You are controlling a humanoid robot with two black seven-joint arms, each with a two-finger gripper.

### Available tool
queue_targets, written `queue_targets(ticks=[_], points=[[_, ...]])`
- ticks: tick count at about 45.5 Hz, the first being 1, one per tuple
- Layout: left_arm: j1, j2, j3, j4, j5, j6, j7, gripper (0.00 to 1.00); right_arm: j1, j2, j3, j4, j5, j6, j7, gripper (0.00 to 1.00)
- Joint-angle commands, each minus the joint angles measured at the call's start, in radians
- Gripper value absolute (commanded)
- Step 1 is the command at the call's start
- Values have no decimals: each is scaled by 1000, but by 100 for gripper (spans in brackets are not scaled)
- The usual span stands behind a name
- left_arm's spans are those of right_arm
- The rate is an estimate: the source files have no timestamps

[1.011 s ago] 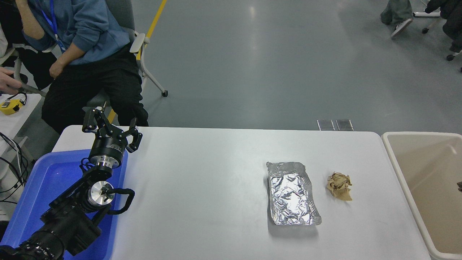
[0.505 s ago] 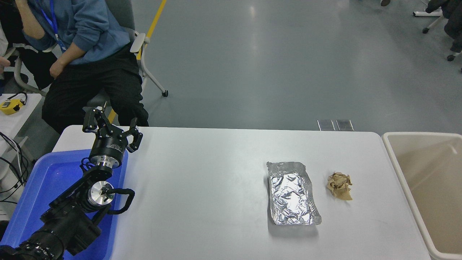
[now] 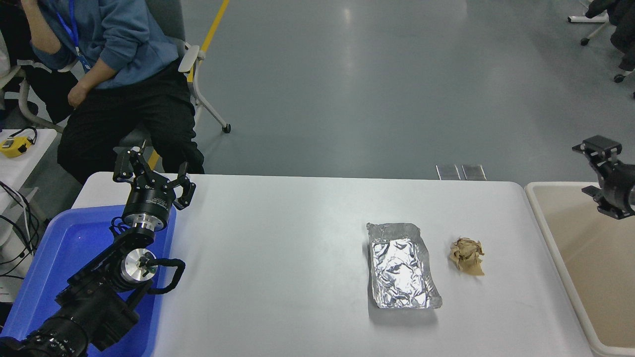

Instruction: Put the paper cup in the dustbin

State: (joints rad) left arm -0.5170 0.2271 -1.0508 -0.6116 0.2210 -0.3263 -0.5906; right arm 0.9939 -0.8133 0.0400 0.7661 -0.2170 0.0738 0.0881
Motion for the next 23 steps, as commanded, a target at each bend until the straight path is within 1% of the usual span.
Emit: queue_targets(ticks=[1, 4, 7, 13, 18, 22, 23], points=[[0, 0, 0, 0, 0, 0, 0, 100, 17, -30, 54, 242, -27, 1, 36, 100], [0, 0, 0, 1, 0, 0, 0, 100, 15, -43, 54, 294, -79, 1, 61, 100], [0, 0, 0, 1, 0, 1, 0, 100, 8, -67, 52, 375, -148, 0, 108, 100], [0, 0, 0, 1, 0, 1, 0, 100, 0, -104, 51, 446, -212, 1, 142, 100], [0, 0, 0, 0, 0, 1, 0, 100, -11, -152, 40, 533, -310, 1, 173, 100], [0, 0, 0, 1, 0, 0, 0, 100, -27, -179, 38, 585, -375, 0, 179, 100], [0, 0, 0, 1, 0, 1, -2, 100, -46, -220, 38, 654, -424, -2, 183, 100]])
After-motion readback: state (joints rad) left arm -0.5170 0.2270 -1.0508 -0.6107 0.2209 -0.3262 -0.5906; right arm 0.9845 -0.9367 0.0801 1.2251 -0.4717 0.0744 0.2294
